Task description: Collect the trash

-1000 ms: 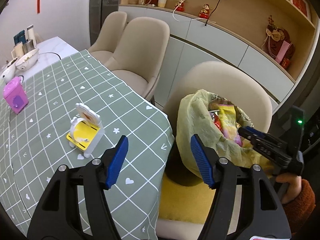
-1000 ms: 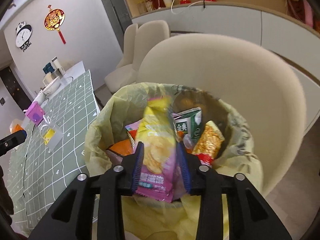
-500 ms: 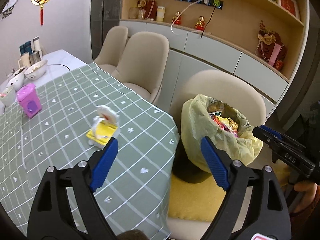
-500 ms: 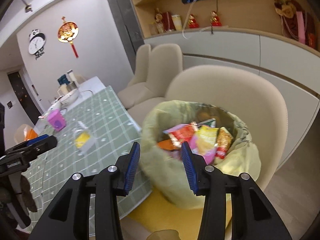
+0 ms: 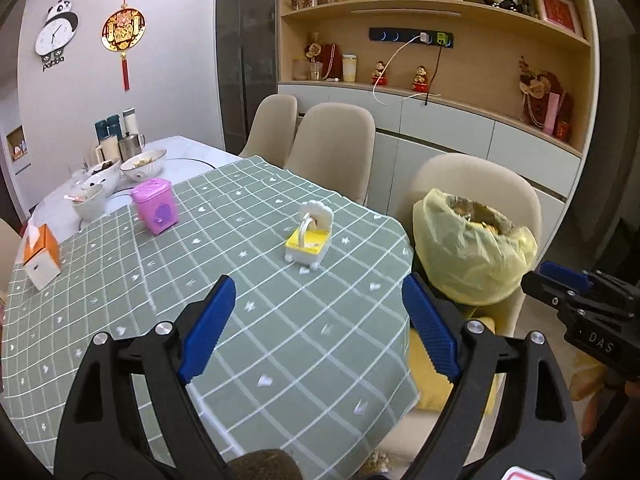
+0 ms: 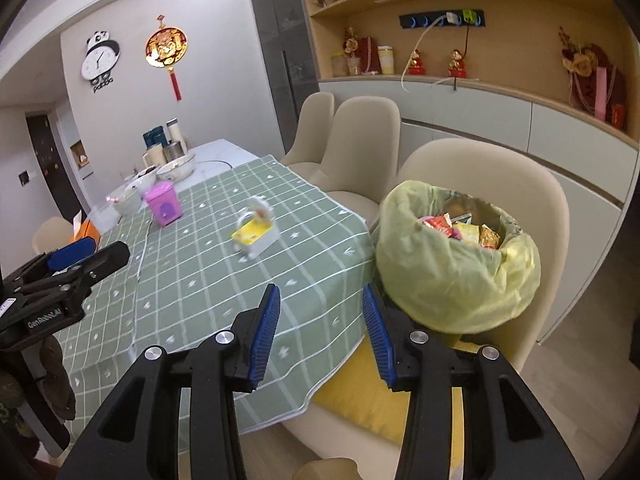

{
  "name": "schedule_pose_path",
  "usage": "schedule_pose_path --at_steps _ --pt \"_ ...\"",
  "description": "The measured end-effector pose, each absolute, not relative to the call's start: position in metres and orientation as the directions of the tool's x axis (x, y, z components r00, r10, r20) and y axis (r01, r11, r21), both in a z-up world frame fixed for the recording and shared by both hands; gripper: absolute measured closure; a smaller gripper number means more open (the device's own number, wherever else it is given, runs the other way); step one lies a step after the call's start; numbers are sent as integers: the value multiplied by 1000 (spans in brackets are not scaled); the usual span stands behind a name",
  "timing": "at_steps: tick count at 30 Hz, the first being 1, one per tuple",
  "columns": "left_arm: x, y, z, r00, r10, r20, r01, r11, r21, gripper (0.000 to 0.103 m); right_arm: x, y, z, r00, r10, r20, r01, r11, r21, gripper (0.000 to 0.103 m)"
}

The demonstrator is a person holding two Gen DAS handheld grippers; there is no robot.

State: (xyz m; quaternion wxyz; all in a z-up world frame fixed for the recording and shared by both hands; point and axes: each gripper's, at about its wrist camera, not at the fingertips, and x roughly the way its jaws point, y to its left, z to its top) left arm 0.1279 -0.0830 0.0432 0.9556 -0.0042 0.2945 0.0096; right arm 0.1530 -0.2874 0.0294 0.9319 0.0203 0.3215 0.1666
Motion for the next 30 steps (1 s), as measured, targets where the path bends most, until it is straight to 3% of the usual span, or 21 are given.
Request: schedule_pose_path --at_steps 10,30 --pt "74 -74 36 820 -1 -573 -7 1000 -11 22 90 -257 30 768 306 -562 -295 949 113 62" --pt "45 -74 49 843 6 -538 -16 1000 -13 22 70 -256 40 790 314 -527 -301 947 115 62"
